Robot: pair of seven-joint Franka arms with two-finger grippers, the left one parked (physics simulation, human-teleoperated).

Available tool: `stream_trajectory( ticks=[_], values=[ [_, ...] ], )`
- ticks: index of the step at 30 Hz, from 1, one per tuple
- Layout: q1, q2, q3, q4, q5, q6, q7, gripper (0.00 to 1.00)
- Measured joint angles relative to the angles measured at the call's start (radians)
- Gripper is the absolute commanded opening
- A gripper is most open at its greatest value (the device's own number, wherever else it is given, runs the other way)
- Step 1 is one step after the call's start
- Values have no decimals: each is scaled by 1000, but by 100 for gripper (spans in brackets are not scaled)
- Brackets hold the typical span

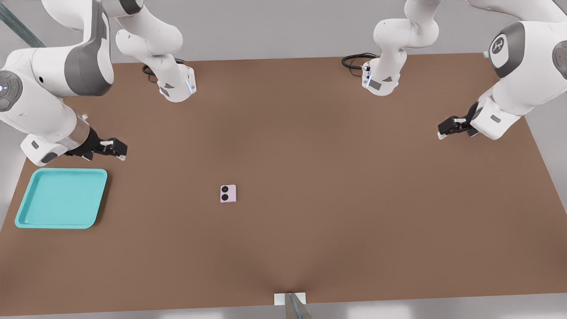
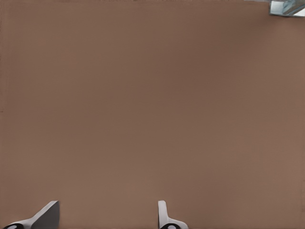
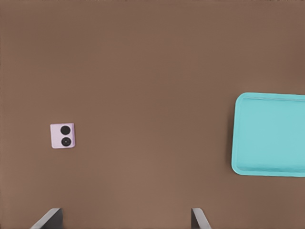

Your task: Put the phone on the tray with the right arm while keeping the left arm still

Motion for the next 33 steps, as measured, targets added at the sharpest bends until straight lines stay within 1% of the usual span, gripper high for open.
stream_trajectory(
  ticks=[5,8,12,15,19,23,26,27,30,33],
  values=[
    [43,36,2,8,6,27,12,100],
    [166,134,2,19,6,74,31,100],
    [327,301,3,20,6,202,94,100],
    [381,402,3,16,8,321,158,100],
    [415,484,3,-17,10,444,233,100],
    [396,488,4,-102,25,529,298,100],
    [374,447,6,-229,48,598,338,100],
    [360,442,15,-260,52,622,349,100],
    [299,441,73,-326,59,694,380,100],
    [286,438,86,-392,58,781,402,100]
  ],
)
